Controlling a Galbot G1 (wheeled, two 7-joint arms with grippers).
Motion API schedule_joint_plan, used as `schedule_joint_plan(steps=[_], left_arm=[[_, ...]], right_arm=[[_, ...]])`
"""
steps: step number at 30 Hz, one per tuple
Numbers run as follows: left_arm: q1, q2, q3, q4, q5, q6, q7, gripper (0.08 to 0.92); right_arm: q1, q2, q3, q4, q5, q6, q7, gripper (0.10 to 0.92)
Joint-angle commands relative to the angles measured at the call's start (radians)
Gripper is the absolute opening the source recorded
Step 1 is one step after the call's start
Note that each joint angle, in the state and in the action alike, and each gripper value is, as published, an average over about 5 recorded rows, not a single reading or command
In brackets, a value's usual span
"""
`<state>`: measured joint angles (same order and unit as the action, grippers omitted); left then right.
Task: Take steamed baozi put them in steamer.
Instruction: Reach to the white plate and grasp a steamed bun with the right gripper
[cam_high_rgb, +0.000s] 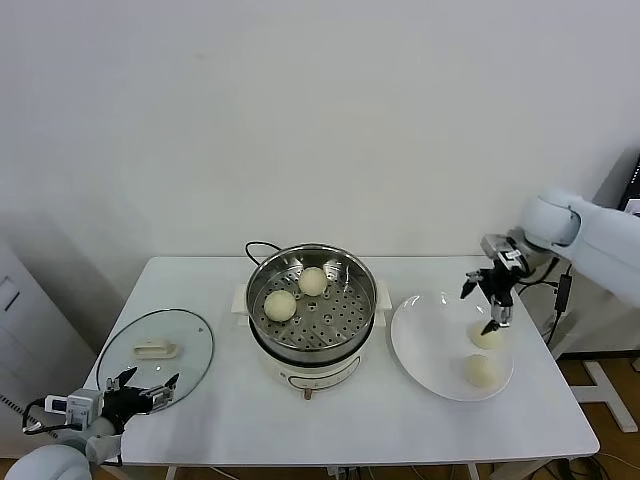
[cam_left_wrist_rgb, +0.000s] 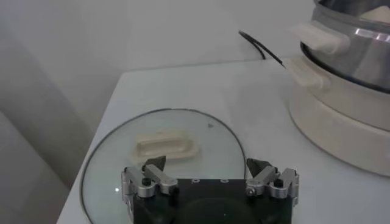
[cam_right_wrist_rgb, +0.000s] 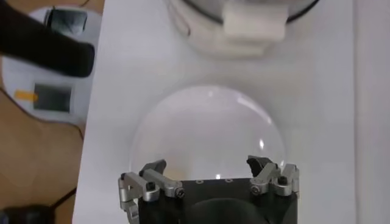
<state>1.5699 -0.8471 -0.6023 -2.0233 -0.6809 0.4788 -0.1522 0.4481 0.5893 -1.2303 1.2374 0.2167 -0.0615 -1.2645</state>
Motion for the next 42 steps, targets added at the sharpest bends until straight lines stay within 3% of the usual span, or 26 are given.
schedule_joint_plan(steps=[1,27,36,42], left_arm=[[0.000,-0.001,0.002,0.001,0.000,0.002,0.000,0.823],[0.006,0.002,0.007,0.006,0.002,0.002,0.000,0.823],[0.006,0.002,0.009,0.006,0.003,0.002,0.000,0.823],[0.007,0.000,0.010,0.005,0.003,0.002,0.000,0.823]], right_arm=[[-0.223,-0.032,0.135,-0.028,-0.128,0.048,-0.013,0.823],[-0.424,0.068,0.310,-0.126,-0.293,0.083,0.011,0.815],[-0.446,0.076,0.338,-0.141,-0.316,0.079,0.016,0.707],[-0.447,0.084,0.347,-0.152,-0.311,0.073,0.014,0.588]])
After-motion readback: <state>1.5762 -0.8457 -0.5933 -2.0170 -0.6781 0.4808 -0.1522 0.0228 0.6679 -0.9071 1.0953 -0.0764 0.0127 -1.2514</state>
